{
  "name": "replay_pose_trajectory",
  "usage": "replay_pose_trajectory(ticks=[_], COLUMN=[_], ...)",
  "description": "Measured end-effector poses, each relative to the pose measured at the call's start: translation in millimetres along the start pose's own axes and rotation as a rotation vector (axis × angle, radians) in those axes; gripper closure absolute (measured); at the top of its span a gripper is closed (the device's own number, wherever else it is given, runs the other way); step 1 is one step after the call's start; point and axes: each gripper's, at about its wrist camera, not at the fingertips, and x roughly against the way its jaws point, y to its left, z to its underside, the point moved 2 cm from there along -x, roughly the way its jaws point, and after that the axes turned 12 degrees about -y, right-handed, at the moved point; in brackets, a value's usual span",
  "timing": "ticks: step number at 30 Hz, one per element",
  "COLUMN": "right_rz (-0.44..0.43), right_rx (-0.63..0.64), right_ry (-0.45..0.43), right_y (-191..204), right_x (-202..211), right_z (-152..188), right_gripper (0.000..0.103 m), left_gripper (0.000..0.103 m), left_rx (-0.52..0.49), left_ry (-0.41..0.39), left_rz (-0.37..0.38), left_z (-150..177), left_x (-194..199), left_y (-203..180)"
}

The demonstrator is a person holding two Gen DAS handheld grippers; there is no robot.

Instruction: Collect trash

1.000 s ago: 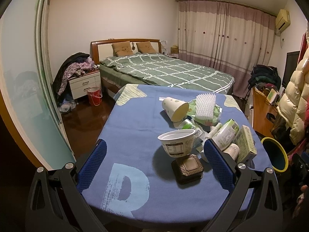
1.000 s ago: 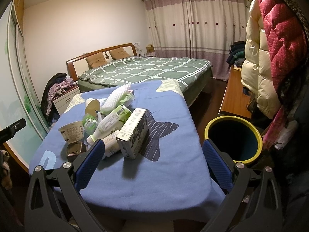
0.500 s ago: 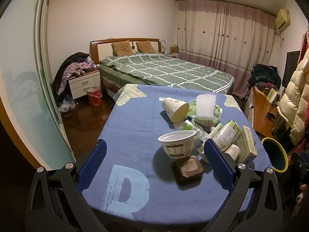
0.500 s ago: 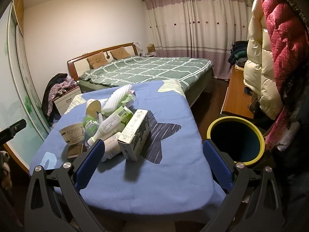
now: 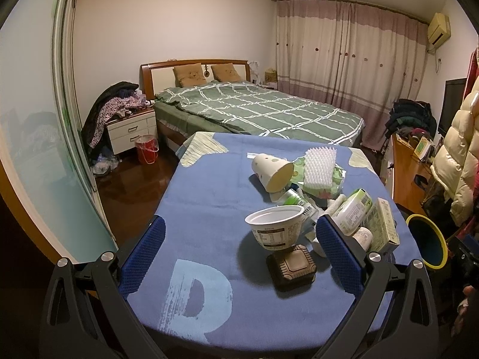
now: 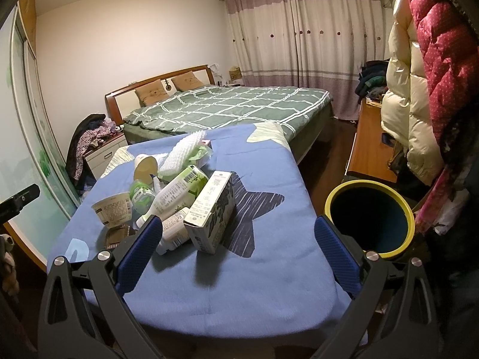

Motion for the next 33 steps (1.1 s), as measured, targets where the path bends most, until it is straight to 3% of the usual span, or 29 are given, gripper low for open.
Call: replay_pose_trajectory(ticks=[21, 30, 32, 33], right_rz=[-0.021, -0.049, -0.035, -0.03], right_rx=[-0.005, 0.017, 0.013, 0.012], right_ry=[0.011, 0.039, 0.038, 0.044], right_y=[6.5, 32.2, 34.8, 36.0], right_x=[-11.8, -42.4, -54.2, -58.0], right_z=[3.9, 26.0, 31.2, 33.0], right_gripper=[0.006, 0.006, 0.012, 0.02], left_gripper=[0.004, 0.004, 0.004, 0.004], left_rx=[-0.024, -0.016, -0.017, -0.016], left_ry=[0.024, 0.049, 0.053, 0.056], left_rz=[0.012, 0.014, 0.014, 0.013], left_z=[0.7, 10.1, 12.2, 12.9], left_x=[-6.5, -18.1, -20.9, -22.3], left_y=[-4.0, 0.3, 0.8, 1.6])
